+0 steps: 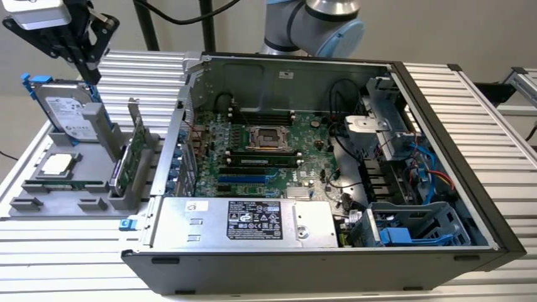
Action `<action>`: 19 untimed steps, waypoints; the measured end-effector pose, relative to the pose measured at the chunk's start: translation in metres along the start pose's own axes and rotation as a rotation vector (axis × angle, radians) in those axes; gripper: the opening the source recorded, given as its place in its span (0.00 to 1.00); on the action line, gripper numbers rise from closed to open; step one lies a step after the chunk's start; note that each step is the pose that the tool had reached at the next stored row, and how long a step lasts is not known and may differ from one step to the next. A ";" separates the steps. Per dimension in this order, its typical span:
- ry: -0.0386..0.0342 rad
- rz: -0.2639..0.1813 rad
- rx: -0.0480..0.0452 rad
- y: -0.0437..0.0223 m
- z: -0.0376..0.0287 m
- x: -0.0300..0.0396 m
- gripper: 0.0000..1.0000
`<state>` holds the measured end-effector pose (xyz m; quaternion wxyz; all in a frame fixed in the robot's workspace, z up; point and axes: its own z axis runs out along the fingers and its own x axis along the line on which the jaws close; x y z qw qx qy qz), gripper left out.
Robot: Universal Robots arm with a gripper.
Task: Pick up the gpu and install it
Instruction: 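Reach for the gpu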
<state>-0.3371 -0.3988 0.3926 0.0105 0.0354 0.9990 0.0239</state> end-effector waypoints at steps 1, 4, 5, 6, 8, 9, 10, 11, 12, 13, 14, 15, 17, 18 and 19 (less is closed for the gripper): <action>0.0000 0.000 0.0000 -0.0001 0.0000 0.0010 0.00; 0.0000 0.000 0.0000 -0.0003 -0.0001 0.0039 0.00; 0.0000 0.000 0.0000 -0.0004 -0.0001 0.0048 0.00; 0.0000 0.000 0.0000 -0.0004 -0.0001 0.0057 0.00; 0.0000 0.000 0.0000 -0.0005 -0.0002 0.0076 0.00; 0.0000 0.000 0.0000 -0.0006 -0.0002 0.0085 0.00; 0.0000 0.000 0.0000 -0.0007 -0.0002 0.0094 0.00; 0.0000 0.000 0.0000 -0.0007 -0.0002 0.0103 0.00; 0.0000 0.000 0.0000 -0.0008 -0.0003 0.0112 0.00; 0.0000 0.000 0.0000 -0.0009 -0.0003 0.0121 0.00; 0.0000 0.000 0.0000 -0.0009 -0.0003 0.0130 0.00; 0.0001 0.000 0.0000 -0.0010 -0.0003 0.0138 0.00; 0.0001 0.000 0.0000 -0.0011 -0.0004 0.0155 0.00; 0.0000 0.000 0.0000 -0.0011 -0.0004 0.0163 0.00; 0.0000 0.000 0.0000 -0.0012 -0.0004 0.0171 0.00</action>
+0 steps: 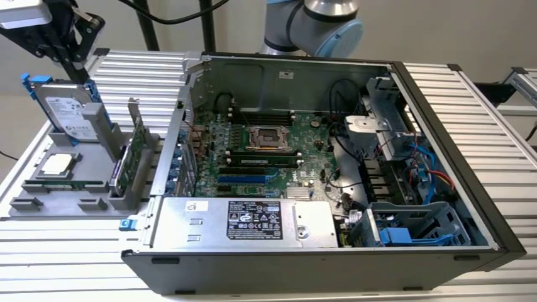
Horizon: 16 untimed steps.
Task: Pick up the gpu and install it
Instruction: 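Reach for the gpu, then pick up the gpu and move the gpu toward the slot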
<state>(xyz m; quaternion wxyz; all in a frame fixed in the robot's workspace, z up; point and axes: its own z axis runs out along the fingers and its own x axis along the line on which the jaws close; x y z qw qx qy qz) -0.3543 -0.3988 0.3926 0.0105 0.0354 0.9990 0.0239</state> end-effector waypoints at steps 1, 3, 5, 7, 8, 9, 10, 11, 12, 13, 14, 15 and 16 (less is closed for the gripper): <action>0.0000 0.000 0.0000 0.0000 0.0000 0.0008 0.00; 0.0000 0.000 0.0000 -0.0002 0.0000 0.0024 0.00; 0.0001 0.000 0.0000 -0.0003 -0.0001 0.0040 0.00; -0.0001 0.000 0.0000 -0.0004 -0.0001 0.0055 0.00; 0.0000 0.000 0.0000 -0.0004 -0.0001 0.0063 0.00; 0.0000 0.000 0.0000 -0.0005 -0.0002 0.0071 0.00; 0.0000 0.000 0.0000 -0.0006 -0.0002 0.0078 0.00; 0.0000 0.000 0.0000 -0.0006 -0.0002 0.0085 0.00; 0.0000 0.000 0.0000 -0.0006 -0.0002 0.0093 0.00; 0.0000 0.000 0.0000 -0.0007 -0.0002 0.0101 0.00; 0.0001 0.000 0.0000 -0.0008 -0.0003 0.0108 0.00; 0.0001 0.000 0.0000 -0.0008 -0.0003 0.0115 0.00; 0.0001 0.000 0.0000 -0.0008 -0.0003 0.0122 0.00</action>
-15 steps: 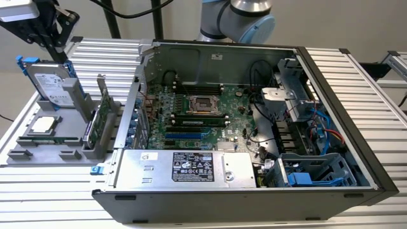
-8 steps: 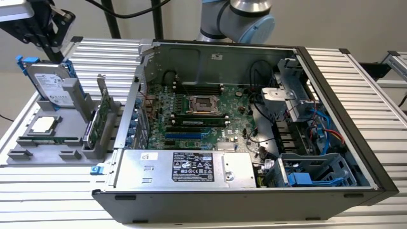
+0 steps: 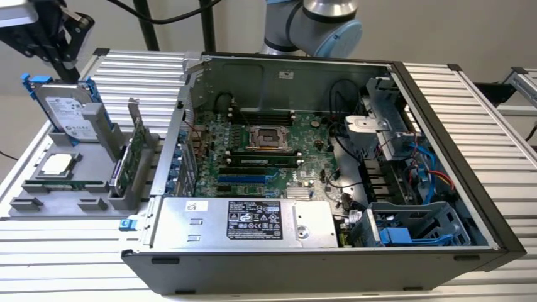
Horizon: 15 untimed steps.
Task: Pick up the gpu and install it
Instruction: 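Pick up the gpu and move the gpu toward the slot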
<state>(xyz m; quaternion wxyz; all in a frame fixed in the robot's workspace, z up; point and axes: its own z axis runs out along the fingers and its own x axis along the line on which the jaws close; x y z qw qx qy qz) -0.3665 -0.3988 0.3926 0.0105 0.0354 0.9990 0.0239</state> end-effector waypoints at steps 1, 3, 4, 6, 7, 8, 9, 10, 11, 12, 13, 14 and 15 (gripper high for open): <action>0.0000 0.000 0.0000 -0.0001 0.0000 0.0006 0.00; -0.0001 0.000 -0.0001 -0.0001 0.0000 0.0019 0.00; -0.0001 0.000 0.0000 -0.0002 -0.0001 0.0025 0.00; -0.0001 0.000 0.0000 -0.0003 0.0000 0.0037 0.00; -0.0001 0.000 0.0000 -0.0003 -0.0001 0.0043 0.00; -0.0001 0.000 0.0000 -0.0004 -0.0001 0.0049 0.00; 0.0000 0.000 0.0000 -0.0004 -0.0001 0.0055 0.00; 0.0000 0.000 0.0000 -0.0004 -0.0001 0.0061 0.00; -0.0001 0.000 0.0000 -0.0005 -0.0001 0.0067 0.00; -0.0001 0.000 0.0000 -0.0005 -0.0001 0.0072 0.00; 0.0000 0.000 0.0000 -0.0006 -0.0002 0.0079 0.00; 0.0000 0.000 0.0000 -0.0006 -0.0002 0.0085 0.00; -0.0001 0.000 0.0000 -0.0007 -0.0002 0.0091 0.00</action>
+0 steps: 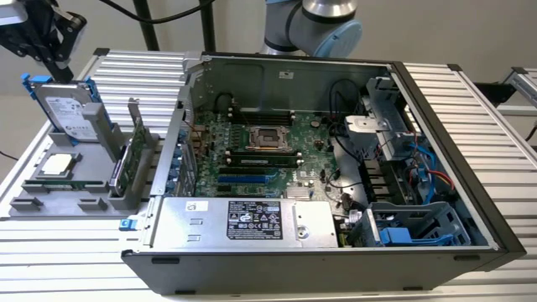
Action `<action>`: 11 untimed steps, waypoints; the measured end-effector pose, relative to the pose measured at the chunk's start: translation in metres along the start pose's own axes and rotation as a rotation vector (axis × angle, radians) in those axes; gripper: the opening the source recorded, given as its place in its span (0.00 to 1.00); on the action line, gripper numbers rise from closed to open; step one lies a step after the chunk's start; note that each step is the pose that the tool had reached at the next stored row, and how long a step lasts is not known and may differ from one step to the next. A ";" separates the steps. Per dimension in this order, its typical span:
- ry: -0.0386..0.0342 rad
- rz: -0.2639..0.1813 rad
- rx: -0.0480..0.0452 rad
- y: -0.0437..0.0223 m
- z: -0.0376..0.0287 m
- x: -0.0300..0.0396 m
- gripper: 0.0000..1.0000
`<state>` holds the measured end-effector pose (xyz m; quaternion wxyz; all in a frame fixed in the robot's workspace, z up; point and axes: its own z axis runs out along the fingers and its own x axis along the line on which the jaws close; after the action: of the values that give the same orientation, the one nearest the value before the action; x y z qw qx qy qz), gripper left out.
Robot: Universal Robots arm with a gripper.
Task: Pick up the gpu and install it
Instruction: 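Pick up the gpu and move the gpu toward the slot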
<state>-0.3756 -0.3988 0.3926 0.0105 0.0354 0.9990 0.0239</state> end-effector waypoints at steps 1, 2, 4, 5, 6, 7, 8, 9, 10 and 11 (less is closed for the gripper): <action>0.0000 0.000 -0.0001 0.0000 0.0000 0.0006 0.00; 0.0000 0.000 -0.0001 -0.0001 0.0000 0.0011 0.00; 0.0000 0.000 0.0000 -0.0002 0.0000 0.0023 0.00; 0.0000 0.000 0.0000 -0.0002 -0.0001 0.0029 0.00; 0.0000 0.000 0.0000 -0.0003 -0.0001 0.0035 0.00; 0.0000 0.000 0.0000 -0.0003 -0.0001 0.0041 0.00; 0.0001 0.000 0.0000 -0.0003 -0.0001 0.0047 0.00; 0.0000 0.000 0.0000 -0.0004 -0.0001 0.0052 0.00; 0.0000 0.000 -0.0001 -0.0004 -0.0001 0.0058 0.00; 0.0000 0.000 -0.0001 -0.0004 -0.0001 0.0063 0.00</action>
<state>-0.3820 -0.3988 0.3926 0.0105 0.0354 0.9990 0.0240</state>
